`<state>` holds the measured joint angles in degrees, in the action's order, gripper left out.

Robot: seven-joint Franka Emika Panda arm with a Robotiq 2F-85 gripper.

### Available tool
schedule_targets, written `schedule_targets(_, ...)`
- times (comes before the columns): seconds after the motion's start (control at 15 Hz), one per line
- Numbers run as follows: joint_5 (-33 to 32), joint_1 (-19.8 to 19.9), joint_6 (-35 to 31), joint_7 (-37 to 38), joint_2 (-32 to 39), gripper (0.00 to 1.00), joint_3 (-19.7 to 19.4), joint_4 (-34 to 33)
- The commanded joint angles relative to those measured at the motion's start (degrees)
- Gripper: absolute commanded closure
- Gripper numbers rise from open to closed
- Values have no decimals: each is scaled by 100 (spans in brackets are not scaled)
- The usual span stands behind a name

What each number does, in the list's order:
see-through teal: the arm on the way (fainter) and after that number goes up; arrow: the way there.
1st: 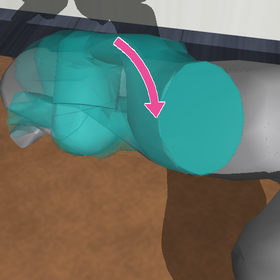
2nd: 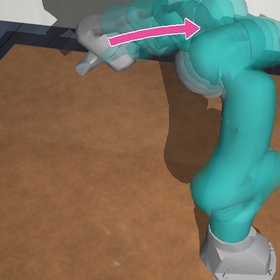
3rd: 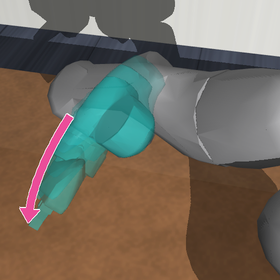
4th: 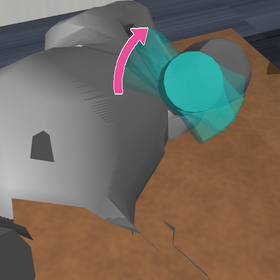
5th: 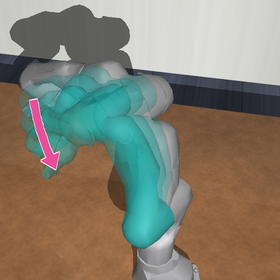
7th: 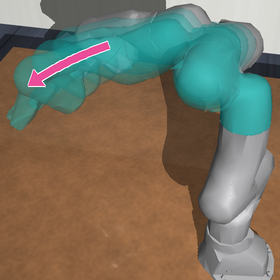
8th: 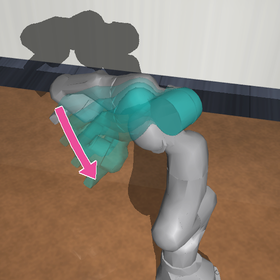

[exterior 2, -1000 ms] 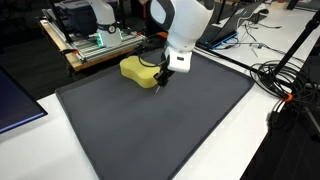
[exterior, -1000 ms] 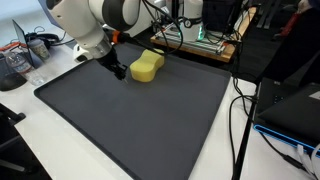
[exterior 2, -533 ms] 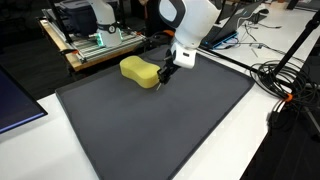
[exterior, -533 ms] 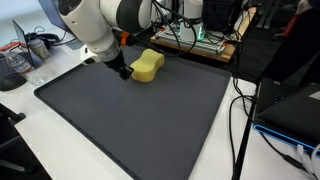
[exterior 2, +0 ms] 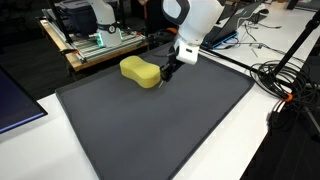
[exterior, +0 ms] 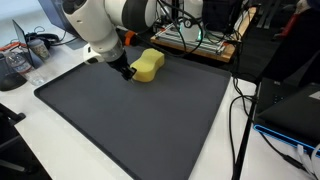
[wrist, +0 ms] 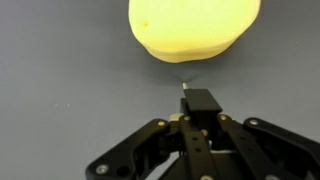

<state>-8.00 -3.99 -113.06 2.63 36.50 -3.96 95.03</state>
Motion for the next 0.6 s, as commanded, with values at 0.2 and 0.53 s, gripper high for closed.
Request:
schedule_targets(0.2, -761, -641, -103, 1473, -597, 97, -89, 726)
schedule_targets(0.53, -1688, -1175, 3, 2707, -750, 97, -127, 982)
